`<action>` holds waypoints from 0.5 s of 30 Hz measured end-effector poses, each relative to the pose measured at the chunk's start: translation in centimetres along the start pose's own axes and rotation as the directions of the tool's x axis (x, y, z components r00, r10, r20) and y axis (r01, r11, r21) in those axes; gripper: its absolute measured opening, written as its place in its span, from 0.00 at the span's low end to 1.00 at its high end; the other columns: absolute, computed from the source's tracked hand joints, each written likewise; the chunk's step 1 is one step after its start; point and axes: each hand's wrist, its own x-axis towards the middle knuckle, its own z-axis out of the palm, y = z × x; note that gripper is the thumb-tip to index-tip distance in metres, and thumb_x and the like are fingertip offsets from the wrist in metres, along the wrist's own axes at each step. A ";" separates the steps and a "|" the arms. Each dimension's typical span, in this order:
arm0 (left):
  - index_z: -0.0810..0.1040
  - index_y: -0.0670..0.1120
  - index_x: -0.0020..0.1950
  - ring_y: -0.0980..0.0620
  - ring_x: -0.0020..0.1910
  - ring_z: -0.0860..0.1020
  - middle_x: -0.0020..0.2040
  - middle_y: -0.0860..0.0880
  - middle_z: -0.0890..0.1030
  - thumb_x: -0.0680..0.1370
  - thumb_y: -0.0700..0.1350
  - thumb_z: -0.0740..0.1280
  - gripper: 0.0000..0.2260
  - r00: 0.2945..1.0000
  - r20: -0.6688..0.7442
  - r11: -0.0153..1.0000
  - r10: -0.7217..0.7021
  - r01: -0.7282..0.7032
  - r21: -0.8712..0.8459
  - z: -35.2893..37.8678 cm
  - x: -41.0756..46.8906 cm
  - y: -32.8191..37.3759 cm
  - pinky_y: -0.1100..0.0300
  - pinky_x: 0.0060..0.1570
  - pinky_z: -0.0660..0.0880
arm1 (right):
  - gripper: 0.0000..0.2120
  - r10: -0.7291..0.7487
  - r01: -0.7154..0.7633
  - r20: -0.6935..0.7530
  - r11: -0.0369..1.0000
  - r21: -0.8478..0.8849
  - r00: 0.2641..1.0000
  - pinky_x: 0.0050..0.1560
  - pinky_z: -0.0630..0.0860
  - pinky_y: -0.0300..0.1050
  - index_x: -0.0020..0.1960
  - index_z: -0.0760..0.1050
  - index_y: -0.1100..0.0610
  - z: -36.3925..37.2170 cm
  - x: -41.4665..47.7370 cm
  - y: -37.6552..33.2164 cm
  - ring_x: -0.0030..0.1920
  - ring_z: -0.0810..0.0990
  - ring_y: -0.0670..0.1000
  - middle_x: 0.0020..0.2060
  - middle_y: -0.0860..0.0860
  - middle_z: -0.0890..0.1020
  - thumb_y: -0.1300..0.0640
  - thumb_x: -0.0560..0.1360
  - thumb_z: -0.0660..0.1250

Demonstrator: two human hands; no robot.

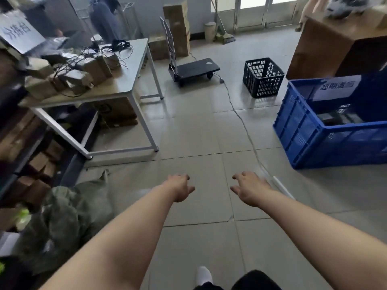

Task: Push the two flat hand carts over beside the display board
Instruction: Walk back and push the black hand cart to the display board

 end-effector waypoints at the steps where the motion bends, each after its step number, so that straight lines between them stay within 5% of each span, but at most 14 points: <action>1: 0.61 0.47 0.75 0.41 0.72 0.61 0.73 0.42 0.65 0.81 0.55 0.57 0.25 1.000 0.003 1.000 -0.027 0.027 0.001 -1.7 2.0 -0.9 0.48 0.70 0.62 | 0.24 -0.002 0.002 0.005 1.000 0.006 1.000 0.66 0.66 0.57 0.72 0.62 0.50 -1.1 2.0 -0.5 0.69 0.66 0.56 0.69 0.53 0.68 0.43 0.79 0.55; 15: 0.61 0.46 0.74 0.41 0.72 0.62 0.73 0.42 0.66 0.81 0.55 0.58 0.25 1.000 0.009 1.000 -0.028 0.028 -0.004 -22.9 30.1 3.4 0.50 0.70 0.62 | 0.23 -0.077 0.077 0.018 0.997 -0.017 0.997 0.64 0.68 0.53 0.71 0.63 0.51 -18.1 35.3 2.3 0.69 0.67 0.57 0.69 0.53 0.68 0.43 0.79 0.55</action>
